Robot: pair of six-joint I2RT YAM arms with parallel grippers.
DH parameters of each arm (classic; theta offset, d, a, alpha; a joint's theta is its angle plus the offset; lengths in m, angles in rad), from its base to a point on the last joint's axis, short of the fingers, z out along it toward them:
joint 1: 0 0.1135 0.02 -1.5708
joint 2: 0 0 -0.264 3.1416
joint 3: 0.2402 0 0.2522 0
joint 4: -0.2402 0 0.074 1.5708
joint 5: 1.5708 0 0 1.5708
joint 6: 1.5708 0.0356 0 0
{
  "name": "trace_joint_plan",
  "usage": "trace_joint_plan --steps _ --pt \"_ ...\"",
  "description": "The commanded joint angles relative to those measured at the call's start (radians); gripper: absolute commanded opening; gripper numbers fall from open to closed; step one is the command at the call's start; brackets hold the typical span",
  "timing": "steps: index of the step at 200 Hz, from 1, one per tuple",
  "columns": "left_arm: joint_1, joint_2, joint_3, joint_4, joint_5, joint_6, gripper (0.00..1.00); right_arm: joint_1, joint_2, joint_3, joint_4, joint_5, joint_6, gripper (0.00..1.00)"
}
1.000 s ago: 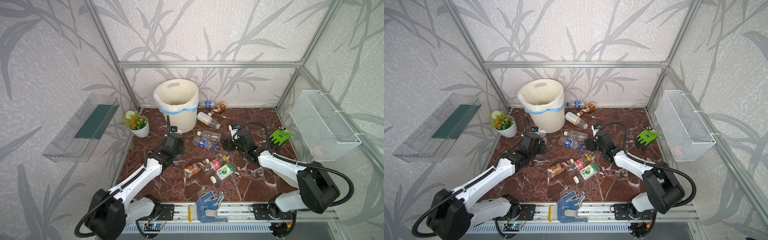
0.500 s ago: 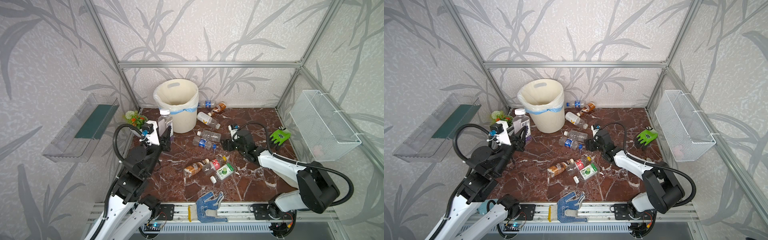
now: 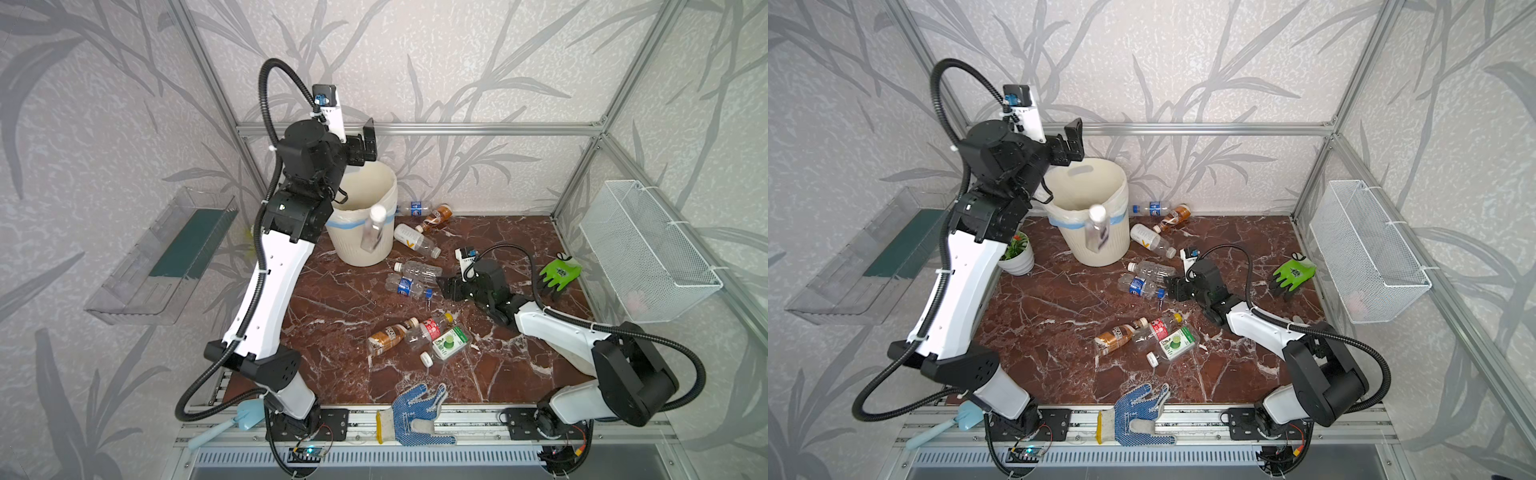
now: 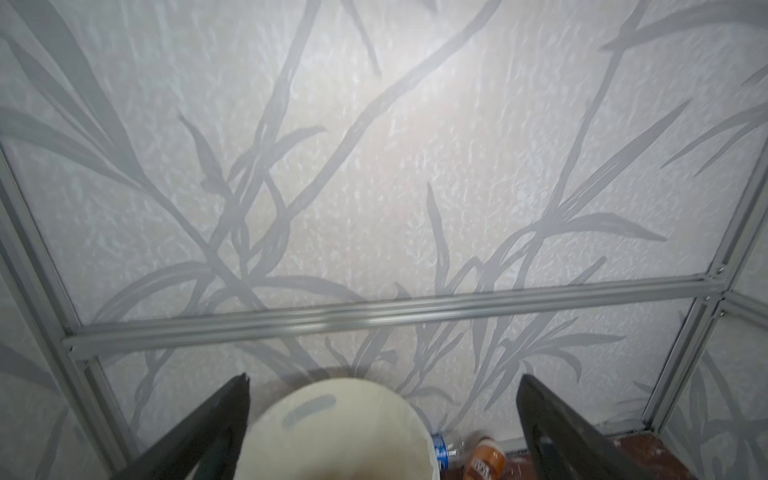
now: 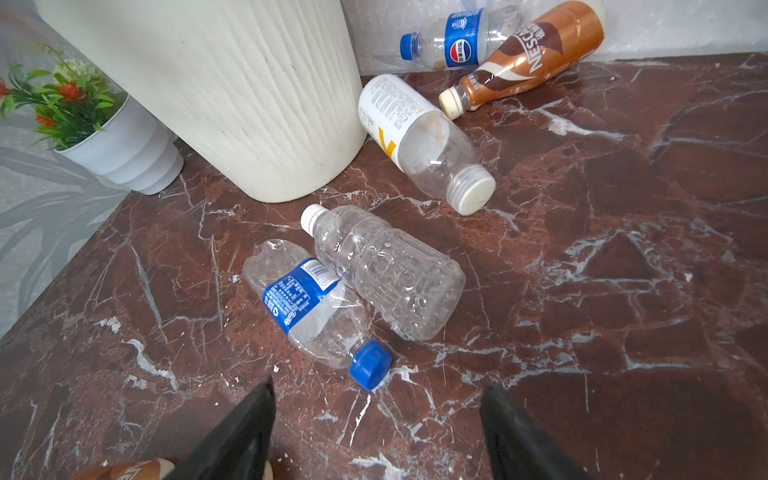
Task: Throw the plastic bottles in the bin
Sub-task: 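Open left gripper above the bin to drop the bottle, then move right gripper to clear bottle by far wall while left arm withdraws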
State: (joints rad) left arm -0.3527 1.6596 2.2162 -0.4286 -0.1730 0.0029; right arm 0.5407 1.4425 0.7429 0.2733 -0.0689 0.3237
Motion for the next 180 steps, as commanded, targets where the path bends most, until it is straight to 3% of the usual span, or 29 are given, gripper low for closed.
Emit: trace_joint_plan --steps 1,27,68,102,128,162,180 --pt "0.009 -0.106 -0.12 -0.142 -0.009 -0.067 0.99 0.003 -0.053 -0.03 -0.009 0.009 -0.012 0.78" --pt "0.009 -0.359 -0.511 0.113 0.109 -0.091 0.99 0.002 -0.068 -0.019 -0.053 0.02 -0.044 0.78" --pt "0.011 -0.521 -0.81 -0.017 0.039 -0.081 0.99 -0.004 -0.068 0.014 -0.086 0.042 -0.062 0.81" --pt "0.014 -0.624 -1.066 0.014 0.054 -0.182 0.99 -0.077 -0.067 0.092 -0.19 0.047 -0.074 0.84" --pt "0.014 -0.654 -1.15 0.015 0.089 -0.218 0.96 -0.173 -0.032 0.197 -0.346 -0.007 -0.117 0.85" --pt "0.014 -0.656 -1.199 0.0 0.106 -0.26 0.95 -0.264 0.007 0.292 -0.479 0.027 -0.129 0.85" --pt "0.014 -0.653 -1.229 0.023 0.129 -0.279 0.94 -0.287 0.02 0.323 -0.514 0.115 -0.106 0.86"
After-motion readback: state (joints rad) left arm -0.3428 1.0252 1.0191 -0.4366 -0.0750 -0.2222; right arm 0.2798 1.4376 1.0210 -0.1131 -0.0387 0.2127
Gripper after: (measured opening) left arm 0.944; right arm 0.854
